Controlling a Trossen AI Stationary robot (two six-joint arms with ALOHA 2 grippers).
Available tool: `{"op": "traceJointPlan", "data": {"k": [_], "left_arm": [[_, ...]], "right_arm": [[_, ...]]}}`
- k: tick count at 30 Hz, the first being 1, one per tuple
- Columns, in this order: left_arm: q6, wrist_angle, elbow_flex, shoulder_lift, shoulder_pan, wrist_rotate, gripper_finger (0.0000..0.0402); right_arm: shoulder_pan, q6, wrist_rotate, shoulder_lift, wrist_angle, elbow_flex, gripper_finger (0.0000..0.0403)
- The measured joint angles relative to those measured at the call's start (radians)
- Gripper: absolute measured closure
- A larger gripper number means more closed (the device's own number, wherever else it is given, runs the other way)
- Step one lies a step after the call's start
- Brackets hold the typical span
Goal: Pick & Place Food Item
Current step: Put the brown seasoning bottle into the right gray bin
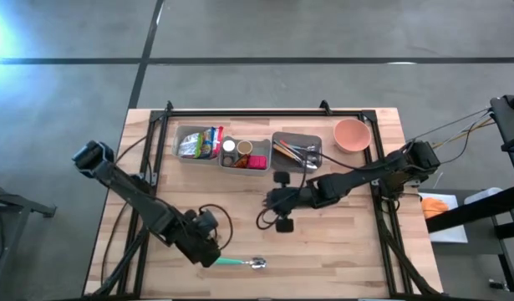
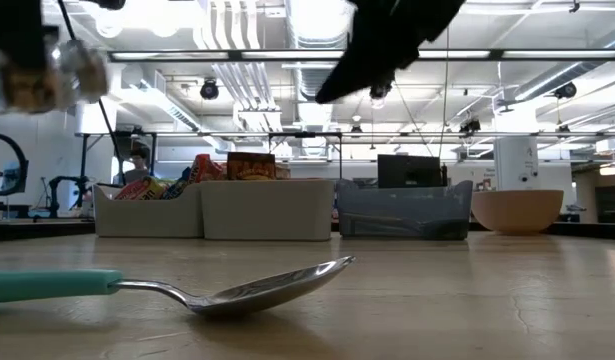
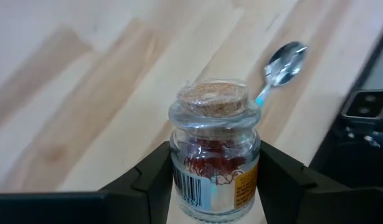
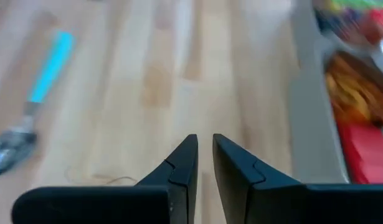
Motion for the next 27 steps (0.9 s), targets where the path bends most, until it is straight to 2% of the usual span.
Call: {"op": "traceJointPlan", "data": {"k": [3,6,15,21,27], "left_arm": [[0.104,0.028,-0.018,-0.032,0.026,-0.007,0.0226],[0.202,0.067,-0.047,-0.062,0.063,-0.007,0.0226],[0.5,0.281,-0.19,-0.179,0.179,0.036,0.0226],[0.641,0.416,-0.255,-0.21,0.255,0.109,0.0226],[0.767,0.455,-0.261,-0.206,0.315,0.17,0.0226]], "right_arm": [[0.001,-0.052,-0.055,0.0,0.052,0.0,0.0356],[0.001,-0.059,-0.063,0.0,0.077,0.0,0.0356],[0.004,0.052,-0.067,0.0,0.088,0.007,0.0356],[0.004,0.089,-0.067,0.0,0.102,0.007,0.0356],[0.005,0.082,-0.091,0.0,0.155,0.007,0.035]]}}
